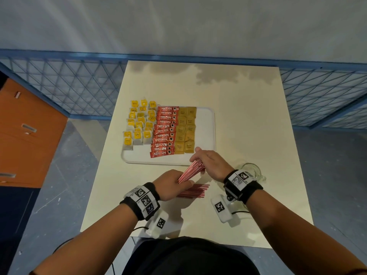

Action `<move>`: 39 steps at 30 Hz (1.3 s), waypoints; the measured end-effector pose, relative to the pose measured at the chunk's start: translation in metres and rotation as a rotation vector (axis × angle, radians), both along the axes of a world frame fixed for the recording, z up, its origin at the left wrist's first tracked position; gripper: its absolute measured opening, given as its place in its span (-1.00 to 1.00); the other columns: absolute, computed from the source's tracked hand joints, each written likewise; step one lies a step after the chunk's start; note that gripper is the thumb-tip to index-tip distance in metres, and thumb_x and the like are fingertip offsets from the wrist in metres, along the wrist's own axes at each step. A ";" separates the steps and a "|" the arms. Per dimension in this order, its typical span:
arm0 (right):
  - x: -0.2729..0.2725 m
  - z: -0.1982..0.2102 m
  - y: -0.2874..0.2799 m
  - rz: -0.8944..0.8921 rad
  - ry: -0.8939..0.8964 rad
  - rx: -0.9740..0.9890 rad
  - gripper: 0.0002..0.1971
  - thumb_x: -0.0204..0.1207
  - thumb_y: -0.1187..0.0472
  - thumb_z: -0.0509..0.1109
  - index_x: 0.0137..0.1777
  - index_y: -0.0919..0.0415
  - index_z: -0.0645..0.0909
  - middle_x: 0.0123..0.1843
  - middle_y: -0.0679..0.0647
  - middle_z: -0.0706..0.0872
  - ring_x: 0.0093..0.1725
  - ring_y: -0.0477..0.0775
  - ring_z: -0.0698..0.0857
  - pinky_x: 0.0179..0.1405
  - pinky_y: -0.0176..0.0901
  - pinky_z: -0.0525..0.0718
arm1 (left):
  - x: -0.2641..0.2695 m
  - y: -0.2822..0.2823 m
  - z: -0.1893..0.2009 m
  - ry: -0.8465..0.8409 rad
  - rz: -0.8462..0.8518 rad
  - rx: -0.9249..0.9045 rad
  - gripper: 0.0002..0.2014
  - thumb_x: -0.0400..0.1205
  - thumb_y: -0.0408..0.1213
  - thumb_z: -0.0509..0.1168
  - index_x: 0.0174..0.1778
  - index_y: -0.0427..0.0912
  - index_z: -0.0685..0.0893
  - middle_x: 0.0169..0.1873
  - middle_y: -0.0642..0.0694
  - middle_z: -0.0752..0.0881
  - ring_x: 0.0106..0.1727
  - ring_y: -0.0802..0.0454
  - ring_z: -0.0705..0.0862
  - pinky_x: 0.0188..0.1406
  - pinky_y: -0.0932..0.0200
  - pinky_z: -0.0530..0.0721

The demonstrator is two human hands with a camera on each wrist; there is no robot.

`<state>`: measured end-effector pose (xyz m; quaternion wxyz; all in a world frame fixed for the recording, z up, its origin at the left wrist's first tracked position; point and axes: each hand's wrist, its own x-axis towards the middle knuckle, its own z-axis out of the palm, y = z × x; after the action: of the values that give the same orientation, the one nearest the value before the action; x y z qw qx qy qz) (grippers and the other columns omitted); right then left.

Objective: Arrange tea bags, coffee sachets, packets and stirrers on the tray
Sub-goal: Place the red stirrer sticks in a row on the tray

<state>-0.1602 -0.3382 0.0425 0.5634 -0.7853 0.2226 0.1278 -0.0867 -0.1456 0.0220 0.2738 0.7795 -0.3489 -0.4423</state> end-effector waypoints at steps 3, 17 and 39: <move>-0.001 -0.004 0.012 0.026 -0.004 -0.001 -0.43 0.79 -0.30 0.00 0.00 -0.01 0.77 -0.22 0.03 0.73 -0.25 -0.03 0.67 -0.12 0.01 0.67 | -0.002 -0.005 0.009 0.096 0.036 0.003 -0.63 0.74 0.01 0.29 -0.28 -0.17 0.64 -0.54 -0.03 0.61 -0.59 0.02 0.60 -0.53 0.16 0.62; -0.005 -0.007 0.018 0.066 -0.049 -0.063 -0.67 0.61 -0.07 0.53 -0.31 0.09 0.71 -0.51 -0.05 0.75 -0.51 -0.16 0.69 -0.35 -0.17 0.65 | -0.005 -0.009 0.023 0.180 0.086 0.048 -0.73 0.65 -0.03 0.44 -0.36 -0.01 0.71 -0.61 0.01 0.65 -0.65 0.07 0.59 -0.59 0.26 0.55; 0.005 0.009 0.024 -0.317 -0.109 -0.025 -0.65 0.68 0.01 0.47 -0.32 0.12 0.66 -0.50 -0.07 0.71 -0.47 -0.10 0.74 -0.51 -0.46 0.51 | 0.000 -0.028 0.024 -0.107 0.750 -0.206 -0.53 0.80 0.08 0.09 -0.24 -0.09 0.74 -0.38 -0.05 0.77 -0.29 -0.04 0.74 -0.21 0.01 0.66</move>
<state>-0.1553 -0.3145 0.0513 0.5778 -0.7531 0.3145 -0.0082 -0.0869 -0.1741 0.0458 0.4744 0.8434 -0.0963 -0.2330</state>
